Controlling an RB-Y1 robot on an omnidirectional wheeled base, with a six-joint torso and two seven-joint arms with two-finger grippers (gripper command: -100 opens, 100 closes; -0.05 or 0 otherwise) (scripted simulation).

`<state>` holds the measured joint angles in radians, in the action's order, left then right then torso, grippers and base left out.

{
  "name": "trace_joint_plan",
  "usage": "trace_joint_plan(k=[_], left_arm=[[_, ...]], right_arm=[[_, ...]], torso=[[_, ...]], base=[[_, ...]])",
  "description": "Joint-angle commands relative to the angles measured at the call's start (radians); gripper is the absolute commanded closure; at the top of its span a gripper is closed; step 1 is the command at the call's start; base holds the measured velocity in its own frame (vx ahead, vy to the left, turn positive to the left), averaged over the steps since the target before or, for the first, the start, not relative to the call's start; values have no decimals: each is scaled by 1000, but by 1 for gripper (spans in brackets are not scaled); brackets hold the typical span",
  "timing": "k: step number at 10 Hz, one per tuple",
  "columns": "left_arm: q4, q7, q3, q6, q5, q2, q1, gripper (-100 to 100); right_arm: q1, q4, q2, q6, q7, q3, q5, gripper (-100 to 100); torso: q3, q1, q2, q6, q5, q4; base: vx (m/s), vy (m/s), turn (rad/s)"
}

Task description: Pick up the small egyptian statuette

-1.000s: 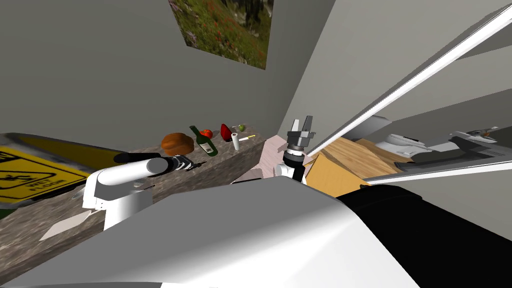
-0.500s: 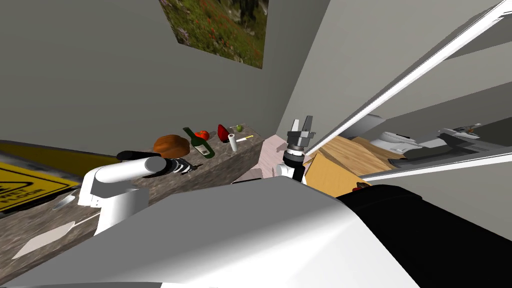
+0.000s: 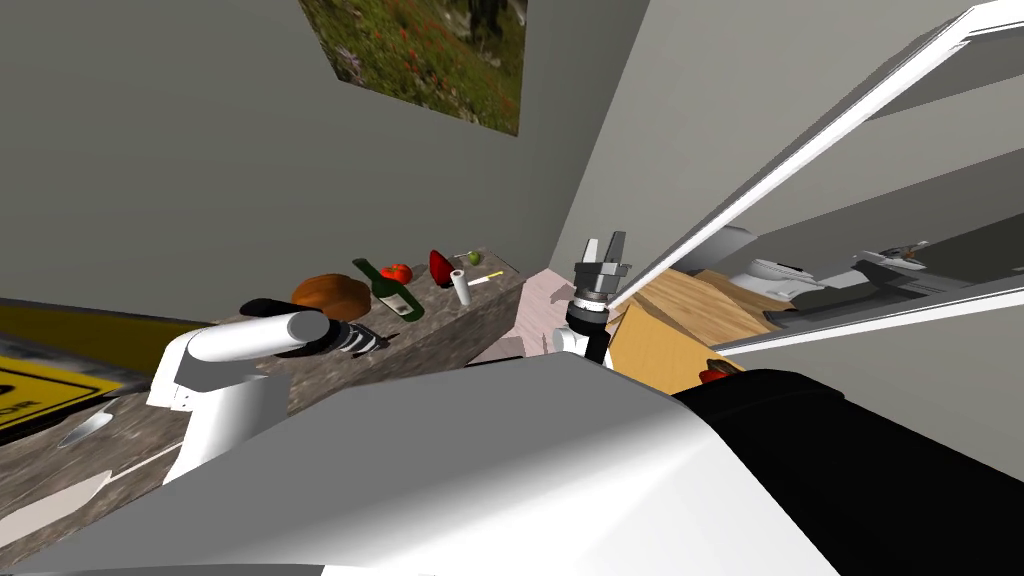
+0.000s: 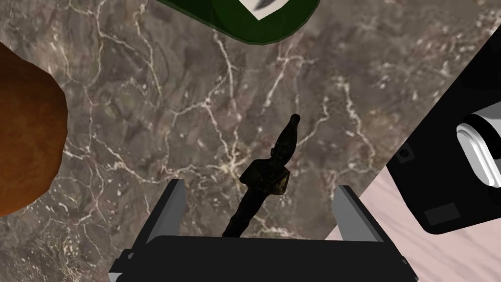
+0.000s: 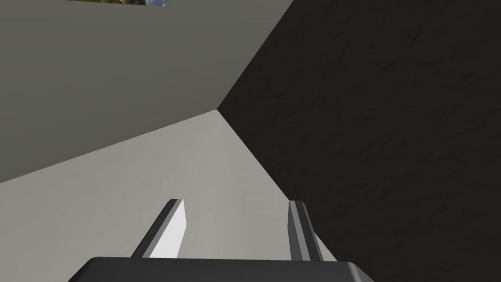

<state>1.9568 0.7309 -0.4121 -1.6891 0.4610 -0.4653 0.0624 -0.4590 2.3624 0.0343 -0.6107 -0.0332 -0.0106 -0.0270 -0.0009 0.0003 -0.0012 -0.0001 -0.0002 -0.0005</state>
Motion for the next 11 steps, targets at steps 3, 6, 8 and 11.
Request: trace_joint_plan(k=[3,6,8,11], left_arm=[[-53,57,23,-93,21,-56,-6,-100],[-65,76,35,-119,25,-71,-5,-100],[-99,66,43,-90,14,-64,-6,-100],[-141,48,51,-47,0,-55,-7,-100]], right_arm=[[0,0,0,0,0,0,0,0],[0,0,0,0,0,0,0,0],[0,0,0,0,0,0,0,0],[0,0,0,0,0,0,0,0]], torso=[[0,0,0,0,0,0],[0,1,-1,0,0,0],[0,1,1,0,0,0],[1,0,1,0,0,0]], base=[[25,-2,-81],[26,11,-60],[0,0,0],[2,-8,4]])
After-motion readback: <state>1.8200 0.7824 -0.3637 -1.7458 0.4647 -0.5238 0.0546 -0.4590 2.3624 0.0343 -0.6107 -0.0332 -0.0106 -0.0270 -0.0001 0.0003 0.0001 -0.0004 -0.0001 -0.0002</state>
